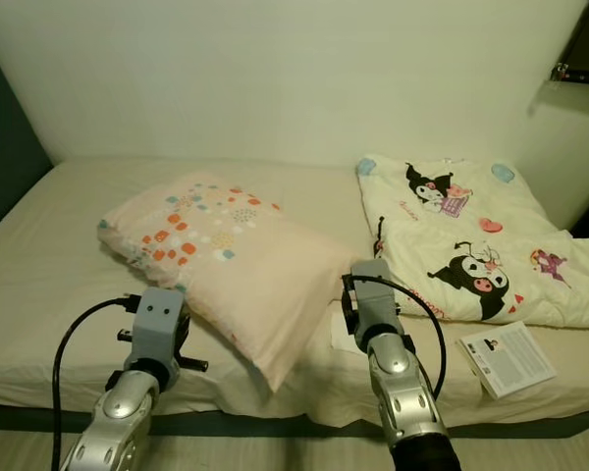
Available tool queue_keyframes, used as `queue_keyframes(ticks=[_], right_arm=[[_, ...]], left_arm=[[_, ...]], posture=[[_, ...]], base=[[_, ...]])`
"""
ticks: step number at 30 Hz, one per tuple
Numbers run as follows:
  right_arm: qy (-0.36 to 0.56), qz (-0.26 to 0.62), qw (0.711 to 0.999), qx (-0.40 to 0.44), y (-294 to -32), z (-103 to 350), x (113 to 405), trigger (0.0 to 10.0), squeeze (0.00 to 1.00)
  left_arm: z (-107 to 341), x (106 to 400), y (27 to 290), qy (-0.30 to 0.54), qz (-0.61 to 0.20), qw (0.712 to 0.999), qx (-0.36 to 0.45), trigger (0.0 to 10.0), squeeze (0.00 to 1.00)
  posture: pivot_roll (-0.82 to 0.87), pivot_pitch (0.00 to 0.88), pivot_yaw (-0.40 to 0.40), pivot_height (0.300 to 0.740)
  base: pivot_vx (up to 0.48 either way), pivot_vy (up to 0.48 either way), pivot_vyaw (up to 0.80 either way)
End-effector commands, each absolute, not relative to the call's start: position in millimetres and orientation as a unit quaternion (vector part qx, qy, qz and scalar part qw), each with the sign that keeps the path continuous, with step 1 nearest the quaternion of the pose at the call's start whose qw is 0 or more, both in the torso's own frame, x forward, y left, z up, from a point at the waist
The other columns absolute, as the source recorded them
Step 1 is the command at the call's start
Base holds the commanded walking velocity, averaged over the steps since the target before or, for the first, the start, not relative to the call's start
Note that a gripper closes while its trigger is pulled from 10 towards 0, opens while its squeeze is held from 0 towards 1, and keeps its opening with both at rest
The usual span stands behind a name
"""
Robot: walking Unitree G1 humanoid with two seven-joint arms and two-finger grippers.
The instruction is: Clean up the room
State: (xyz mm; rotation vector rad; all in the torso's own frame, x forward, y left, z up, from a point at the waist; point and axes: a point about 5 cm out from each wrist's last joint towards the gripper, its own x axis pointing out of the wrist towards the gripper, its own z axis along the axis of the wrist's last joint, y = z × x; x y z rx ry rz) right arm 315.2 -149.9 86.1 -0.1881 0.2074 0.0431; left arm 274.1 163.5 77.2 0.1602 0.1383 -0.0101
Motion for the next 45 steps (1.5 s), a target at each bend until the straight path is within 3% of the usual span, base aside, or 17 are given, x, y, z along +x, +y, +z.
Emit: queue_keyframes(ticks=[1,36,45], right_arm=[[0.112,0.015,0.990,-0.089,-154,81,311,10.0,0.00],[0.117,0.008,0.990,-0.074,-154,78,302,10.0,0.00],[0.101,0.021,0.991,-0.082,-152,96,317,10.0,0.00]], left_arm=[[72,272,164,0.079,-0.007,0.994,0.075,10.0,0.00],[77,271,163,0.070,-0.027,0.993,0.096,10.0,0.00],[80,275,174,0.067,-0.023,0.991,0.110,10.0,0.00]], posture=[[-0.07,0.079,-0.060,0.647],[-0.06,0.101,-0.043,0.550],[-0.06,0.129,-0.054,0.525]], base=[[0.000,0.000,0.00],[0.000,0.000,0.00],[0.000,0.000,0.00]])
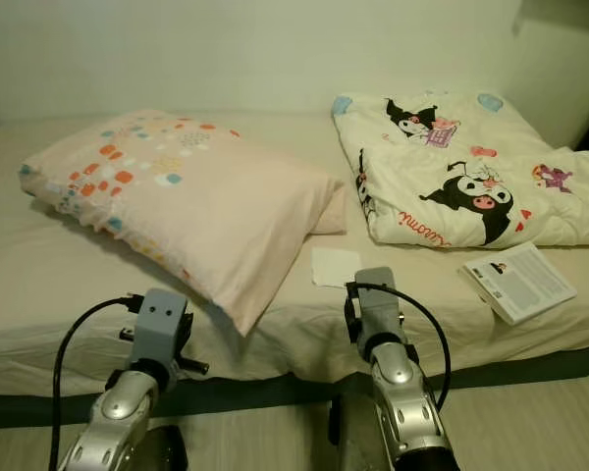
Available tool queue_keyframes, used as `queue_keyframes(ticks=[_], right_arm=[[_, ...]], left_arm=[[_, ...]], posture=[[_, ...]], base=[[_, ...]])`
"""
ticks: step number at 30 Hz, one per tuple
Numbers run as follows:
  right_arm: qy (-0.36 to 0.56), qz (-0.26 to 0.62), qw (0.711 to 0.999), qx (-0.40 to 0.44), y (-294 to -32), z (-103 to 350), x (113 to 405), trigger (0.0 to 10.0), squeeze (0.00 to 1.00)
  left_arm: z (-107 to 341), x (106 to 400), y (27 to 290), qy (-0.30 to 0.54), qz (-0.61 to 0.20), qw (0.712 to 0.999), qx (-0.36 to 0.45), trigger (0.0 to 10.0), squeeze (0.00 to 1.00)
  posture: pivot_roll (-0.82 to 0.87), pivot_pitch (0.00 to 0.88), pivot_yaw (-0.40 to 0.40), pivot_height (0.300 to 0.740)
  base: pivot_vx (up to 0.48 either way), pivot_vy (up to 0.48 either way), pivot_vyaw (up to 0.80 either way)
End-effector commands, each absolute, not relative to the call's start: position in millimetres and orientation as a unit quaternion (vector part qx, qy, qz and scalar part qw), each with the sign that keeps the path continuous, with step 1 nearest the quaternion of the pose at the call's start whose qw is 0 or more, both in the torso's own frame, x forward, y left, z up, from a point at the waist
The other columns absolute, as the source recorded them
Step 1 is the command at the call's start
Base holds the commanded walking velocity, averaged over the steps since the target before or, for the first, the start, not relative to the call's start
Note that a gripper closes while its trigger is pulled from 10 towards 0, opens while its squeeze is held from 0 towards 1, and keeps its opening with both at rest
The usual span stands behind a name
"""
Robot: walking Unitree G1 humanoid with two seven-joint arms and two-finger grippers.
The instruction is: Clean up the room
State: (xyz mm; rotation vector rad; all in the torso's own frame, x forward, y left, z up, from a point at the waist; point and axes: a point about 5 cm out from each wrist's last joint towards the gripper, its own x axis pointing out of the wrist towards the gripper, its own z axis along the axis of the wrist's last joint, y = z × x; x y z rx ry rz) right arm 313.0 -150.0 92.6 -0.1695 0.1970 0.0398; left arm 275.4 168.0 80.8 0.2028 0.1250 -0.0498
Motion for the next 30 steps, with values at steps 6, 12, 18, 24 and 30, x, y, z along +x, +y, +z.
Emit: queue_keyframes(ticks=[6,12,18,24,30], right_arm=[[0.096,0.015,0.990,-0.103,-160,108,344,10.0,0.00],[0.090,0.011,0.989,-0.117,-164,123,366,10.0,0.00],[0.094,0.020,0.988,-0.123,-163,128,374,10.0,0.00],[0.098,0.026,0.987,-0.126,-163,124,376,10.0,0.00],[0.100,0.027,0.987,-0.126,-163,121,375,10.0,0.00]], left_arm=[[86,278,185,0.056,-0.017,0.991,0.117,10.0,0.00],[93,278,191,0.044,-0.021,0.991,0.121,10.0,0.00],[97,277,194,0.041,-0.026,0.991,0.121,10.0,0.00],[95,275,194,0.045,-0.024,0.992,0.111,10.0,0.00],[94,274,189,0.042,-0.033,0.993,0.108,10.0,0.00]], posture=[[-0.05,0.164,-0.063,0.525],[-0.04,0.198,-0.078,0.525],[-0.03,0.211,-0.089,0.525],[-0.04,0.208,-0.094,0.525],[-0.04,0.207,-0.094,0.525]], base=[[0.000,0.000,0.00],[0.000,0.000,0.00],[0.000,0.000,0.00],[0.000,0.000,0.00],[0.000,0.240,0.00]])
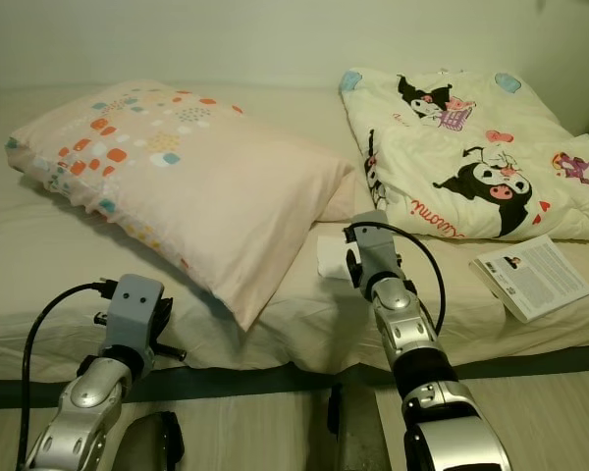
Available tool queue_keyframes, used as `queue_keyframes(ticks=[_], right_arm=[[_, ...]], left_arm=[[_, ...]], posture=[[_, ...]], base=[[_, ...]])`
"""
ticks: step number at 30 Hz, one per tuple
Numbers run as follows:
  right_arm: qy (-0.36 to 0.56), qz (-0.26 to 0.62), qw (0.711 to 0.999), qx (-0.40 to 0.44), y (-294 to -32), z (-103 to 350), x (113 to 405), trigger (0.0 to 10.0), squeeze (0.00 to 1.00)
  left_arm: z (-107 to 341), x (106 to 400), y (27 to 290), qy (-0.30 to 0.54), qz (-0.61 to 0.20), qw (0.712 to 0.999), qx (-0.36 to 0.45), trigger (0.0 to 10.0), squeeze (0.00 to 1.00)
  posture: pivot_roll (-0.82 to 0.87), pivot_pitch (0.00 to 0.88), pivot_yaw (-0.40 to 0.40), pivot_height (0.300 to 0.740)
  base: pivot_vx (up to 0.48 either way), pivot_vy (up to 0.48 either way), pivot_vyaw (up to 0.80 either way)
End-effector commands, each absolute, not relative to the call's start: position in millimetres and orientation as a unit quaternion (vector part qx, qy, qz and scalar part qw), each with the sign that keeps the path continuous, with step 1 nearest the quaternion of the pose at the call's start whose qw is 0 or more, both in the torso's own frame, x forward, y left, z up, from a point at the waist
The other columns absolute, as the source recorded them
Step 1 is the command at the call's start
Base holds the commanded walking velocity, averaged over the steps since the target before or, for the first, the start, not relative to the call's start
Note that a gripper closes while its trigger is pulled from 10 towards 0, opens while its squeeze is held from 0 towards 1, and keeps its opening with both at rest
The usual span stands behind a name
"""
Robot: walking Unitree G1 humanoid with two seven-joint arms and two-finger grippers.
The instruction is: Clean up the room
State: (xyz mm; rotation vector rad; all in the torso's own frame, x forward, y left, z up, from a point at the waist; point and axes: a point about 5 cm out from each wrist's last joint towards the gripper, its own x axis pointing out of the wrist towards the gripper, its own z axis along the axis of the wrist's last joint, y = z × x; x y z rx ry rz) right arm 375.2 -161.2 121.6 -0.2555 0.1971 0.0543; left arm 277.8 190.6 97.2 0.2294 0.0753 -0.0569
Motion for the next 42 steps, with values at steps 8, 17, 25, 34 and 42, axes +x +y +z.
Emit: queue_keyframes(ticks=[8,17,25,34,42], right_arm=[[0.098,0.026,0.987,-0.127,-166,121,376,10.0,0.00],[0.095,0.025,0.987,-0.127,-167,120,376,10.0,0.00],[0.093,0.026,0.987,-0.127,-167,121,377,10.0,0.00],[0.095,0.028,0.987,-0.128,-169,121,378,10.0,0.23],[0.149,0.053,0.981,-0.116,-169,108,378,10.0,1.00]], left_arm=[[93,273,181,0.040,-0.045,0.992,0.113,10.0,0.00],[92,270,177,0.038,-0.052,0.992,0.109,10.0,0.00],[92,271,176,0.037,-0.054,0.992,0.108,10.0,0.00],[94,272,176,0.032,-0.055,0.992,0.107,10.0,0.00],[95,270,174,0.026,-0.065,0.992,0.106,10.0,0.00]], posture=[[-0.04,0.208,-0.091,0.525],[-0.05,0.214,-0.088,0.525],[-0.05,0.210,-0.088,0.525],[-0.05,0.209,-0.092,0.525],[-0.04,0.213,-0.092,0.525]], base=[[0.000,0.215,0.00],[0.000,0.000,0.00],[0.000,0.000,0.00],[0.000,0.000,0.00],[0.000,0.000,0.00]])
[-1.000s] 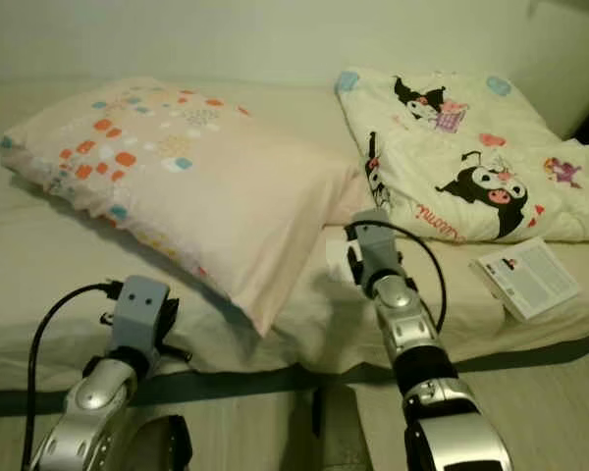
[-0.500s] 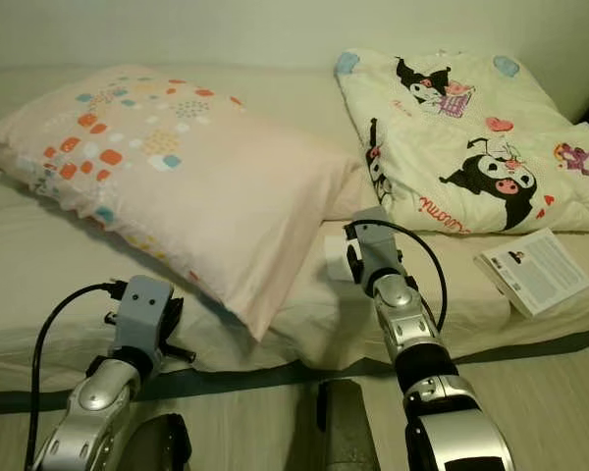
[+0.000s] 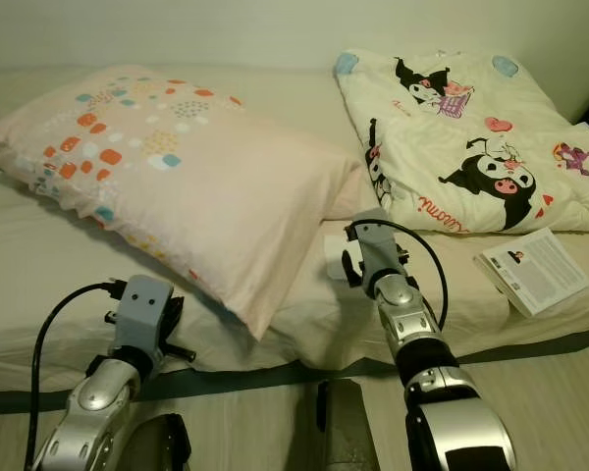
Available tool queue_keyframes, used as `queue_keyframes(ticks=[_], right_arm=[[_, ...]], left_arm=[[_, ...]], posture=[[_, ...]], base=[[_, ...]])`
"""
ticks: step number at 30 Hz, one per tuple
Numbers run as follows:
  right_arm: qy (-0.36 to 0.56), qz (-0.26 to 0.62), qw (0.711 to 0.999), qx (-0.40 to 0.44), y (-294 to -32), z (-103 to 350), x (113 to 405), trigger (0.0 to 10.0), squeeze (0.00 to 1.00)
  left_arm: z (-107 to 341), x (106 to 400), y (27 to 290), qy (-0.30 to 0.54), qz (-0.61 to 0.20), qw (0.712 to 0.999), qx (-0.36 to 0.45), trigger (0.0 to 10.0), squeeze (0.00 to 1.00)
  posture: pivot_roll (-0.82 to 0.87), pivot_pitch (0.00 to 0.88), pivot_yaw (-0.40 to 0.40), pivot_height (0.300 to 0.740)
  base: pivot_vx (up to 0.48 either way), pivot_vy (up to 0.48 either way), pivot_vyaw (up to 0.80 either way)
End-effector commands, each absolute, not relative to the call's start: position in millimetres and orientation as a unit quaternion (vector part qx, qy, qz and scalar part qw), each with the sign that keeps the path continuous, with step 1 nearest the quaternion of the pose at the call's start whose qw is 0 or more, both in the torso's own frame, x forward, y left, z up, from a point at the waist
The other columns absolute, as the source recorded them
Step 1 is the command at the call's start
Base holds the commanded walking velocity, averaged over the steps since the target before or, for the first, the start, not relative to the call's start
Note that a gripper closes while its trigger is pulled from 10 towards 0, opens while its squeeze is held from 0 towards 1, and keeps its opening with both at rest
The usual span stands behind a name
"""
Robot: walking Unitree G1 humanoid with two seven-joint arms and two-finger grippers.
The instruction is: Clean up the room
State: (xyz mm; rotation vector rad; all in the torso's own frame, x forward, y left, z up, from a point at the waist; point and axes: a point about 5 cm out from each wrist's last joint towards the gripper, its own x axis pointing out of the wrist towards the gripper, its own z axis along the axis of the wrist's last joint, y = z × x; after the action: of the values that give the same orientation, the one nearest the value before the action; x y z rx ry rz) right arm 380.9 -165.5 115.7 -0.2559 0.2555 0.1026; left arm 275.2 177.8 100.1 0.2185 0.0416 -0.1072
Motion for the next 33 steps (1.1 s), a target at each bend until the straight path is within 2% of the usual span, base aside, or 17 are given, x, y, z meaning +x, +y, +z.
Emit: queue_keyframes(ticks=[1,8,10,13,15,21,22,25,26,32,33], right_arm=[[0.154,0.057,0.980,-0.115,-168,107,379,10.0,1.00],[0.152,0.075,0.980,-0.104,-163,110,382,10.0,1.00],[0.154,0.073,0.981,-0.094,-161,110,383,10.0,1.00],[0.156,0.072,0.981,-0.092,-161,109,382,10.0,1.00],[0.166,0.065,0.979,-0.096,-163,103,380,10.0,1.00],[0.174,0.053,0.980,-0.085,-167,99,378,10.0,1.00],[0.178,0.045,0.981,-0.070,-170,98,377,10.0,0.16],[0.180,0.039,0.981,-0.059,-171,97,377,10.0,0.16],[0.182,0.036,0.981,-0.059,-172,97,377,10.0,0.00],[0.202,0.023,0.978,-0.053,-174,90,374,10.0,0.00],[0.206,0.023,0.977,-0.058,-174,89,373,9.8,0.00]], left_arm=[[96,271,173,0.024,-0.068,0.991,0.109,10.0,0.00],[113,267,164,-0.021,-0.118,0.987,0.103,10.0,0.00],[124,258,153,-0.049,-0.175,0.978,0.104,10.0,0.00],[127,255,150,-0.058,-0.189,0.974,0.106,10.0,0.00],[143,238,136,-0.090,-0.258,0.954,0.127,10.0,0.00],[153,227,128,-0.104,-0.293,0.936,0.162,10.0,0.00],[156,225,129,-0.107,-0.291,0.936,0.167,10.0,0.00],[157,224,130,-0.108,-0.287,0.937,0.168,10.0,0.00],[158,224,130,-0.108,-0.285,0.937,0.168,10.0,0.00],[159,220,132,-0.102,-0.288,0.935,0.179,10.0,0.00],[159,219,133,-0.100,-0.289,0.935,0.181,10.0,0.00]], posture=[[-0.03,0.215,-0.092,0.525],[0.00,0.241,-0.087,0.525],[0.01,0.255,-0.085,0.525],[0.02,0.268,-0.083,0.525],[0.06,0.309,-0.079,0.525],[0.09,0.334,-0.078,0.525],[0.10,0.350,-0.077,0.525],[0.10,0.350,-0.077,0.525],[0.10,0.350,-0.077,0.525],[0.12,0.363,-0.073,0.525],[0.12,0.363,-0.073,0.525]], base=[[0.000,0.000,0.00],[0.000,0.000,0.00],[0.000,0.000,0.00],[0.000,0.000,0.00],[0.000,0.000,0.00],[0.000,0.000,0.00],[0.000,0.000,0.00],[0.000,0.000,0.00],[0.000,0.000,0.00],[0.000,0.000,0.00],[0.000,0.000,0.00]])
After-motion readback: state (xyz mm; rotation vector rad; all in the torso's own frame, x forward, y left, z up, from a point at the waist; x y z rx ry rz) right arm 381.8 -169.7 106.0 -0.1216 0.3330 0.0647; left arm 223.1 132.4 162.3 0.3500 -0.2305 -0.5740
